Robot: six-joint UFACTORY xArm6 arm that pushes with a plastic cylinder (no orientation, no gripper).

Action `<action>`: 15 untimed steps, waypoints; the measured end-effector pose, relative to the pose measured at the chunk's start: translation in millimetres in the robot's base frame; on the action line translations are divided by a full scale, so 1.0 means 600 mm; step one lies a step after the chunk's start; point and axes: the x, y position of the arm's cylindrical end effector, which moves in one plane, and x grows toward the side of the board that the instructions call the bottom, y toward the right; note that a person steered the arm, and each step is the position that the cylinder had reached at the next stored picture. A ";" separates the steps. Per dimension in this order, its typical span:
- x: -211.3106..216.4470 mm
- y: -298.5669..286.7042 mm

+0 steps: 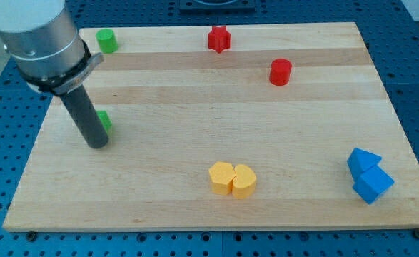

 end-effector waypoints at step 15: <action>-0.314 0.027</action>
